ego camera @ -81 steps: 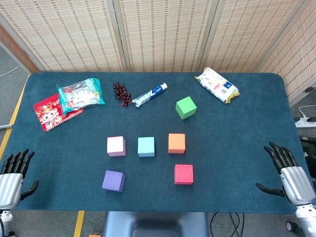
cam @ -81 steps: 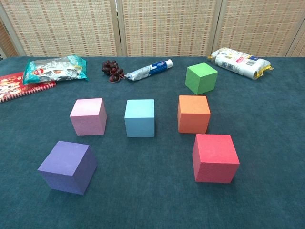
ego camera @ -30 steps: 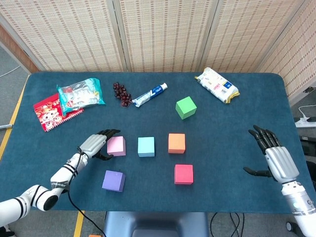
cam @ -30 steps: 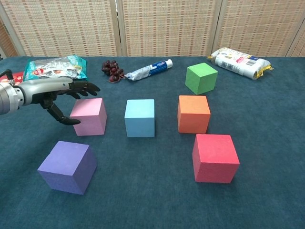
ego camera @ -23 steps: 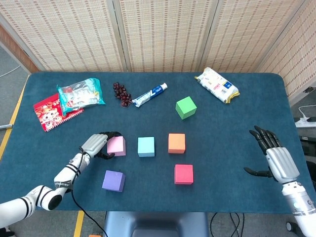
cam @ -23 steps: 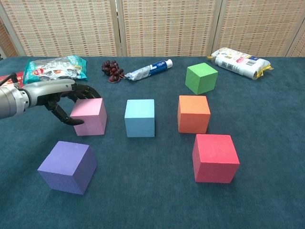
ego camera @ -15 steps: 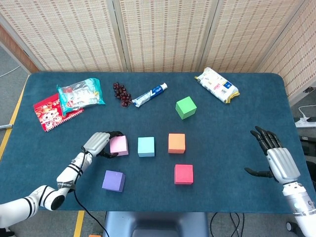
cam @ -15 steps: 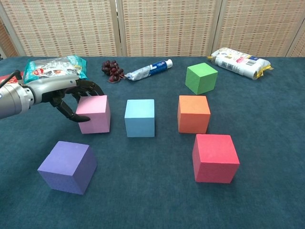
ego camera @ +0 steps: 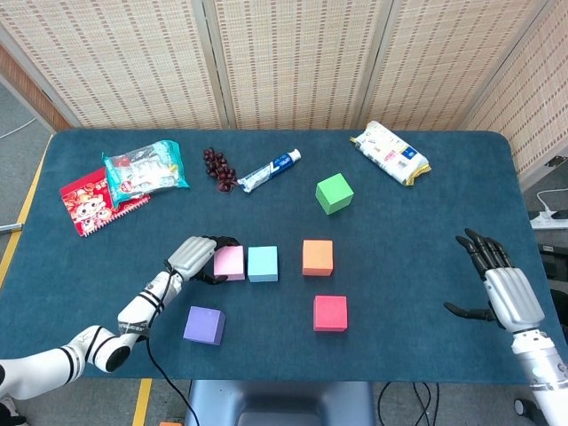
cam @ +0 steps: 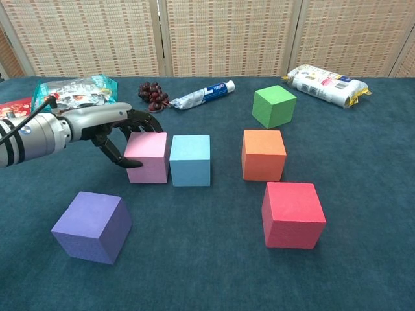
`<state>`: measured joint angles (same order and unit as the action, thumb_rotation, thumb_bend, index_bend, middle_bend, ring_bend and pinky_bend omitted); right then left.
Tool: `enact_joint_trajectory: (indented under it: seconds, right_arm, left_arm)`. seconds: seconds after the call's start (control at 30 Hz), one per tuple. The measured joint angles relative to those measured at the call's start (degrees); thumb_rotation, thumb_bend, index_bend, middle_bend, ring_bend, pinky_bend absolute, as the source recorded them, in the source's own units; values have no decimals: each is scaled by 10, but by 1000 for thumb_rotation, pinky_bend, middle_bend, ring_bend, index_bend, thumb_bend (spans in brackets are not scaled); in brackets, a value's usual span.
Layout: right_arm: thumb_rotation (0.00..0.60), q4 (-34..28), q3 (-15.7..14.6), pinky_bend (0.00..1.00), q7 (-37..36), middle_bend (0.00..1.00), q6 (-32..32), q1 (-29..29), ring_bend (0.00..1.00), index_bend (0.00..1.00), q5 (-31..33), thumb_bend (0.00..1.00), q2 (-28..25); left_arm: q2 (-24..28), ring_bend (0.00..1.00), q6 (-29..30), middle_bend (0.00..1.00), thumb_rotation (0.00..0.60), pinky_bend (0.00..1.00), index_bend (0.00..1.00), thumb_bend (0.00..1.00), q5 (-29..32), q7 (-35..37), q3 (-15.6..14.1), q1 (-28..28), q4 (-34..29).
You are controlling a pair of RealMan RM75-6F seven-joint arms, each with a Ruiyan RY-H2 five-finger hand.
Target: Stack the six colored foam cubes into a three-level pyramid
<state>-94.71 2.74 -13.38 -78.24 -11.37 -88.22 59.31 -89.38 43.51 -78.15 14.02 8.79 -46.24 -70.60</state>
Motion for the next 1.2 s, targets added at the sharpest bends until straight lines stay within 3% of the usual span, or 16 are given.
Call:
enact_joint_trajectory:
  seconds: [1.2]
  right_arm:
    - [600,7,1,0,-7,0,-7,13,0,0,10,159,1]
  left_arm:
    - [-14,306,-12,349,600,286,311,302,0,3,-8,-32,19]
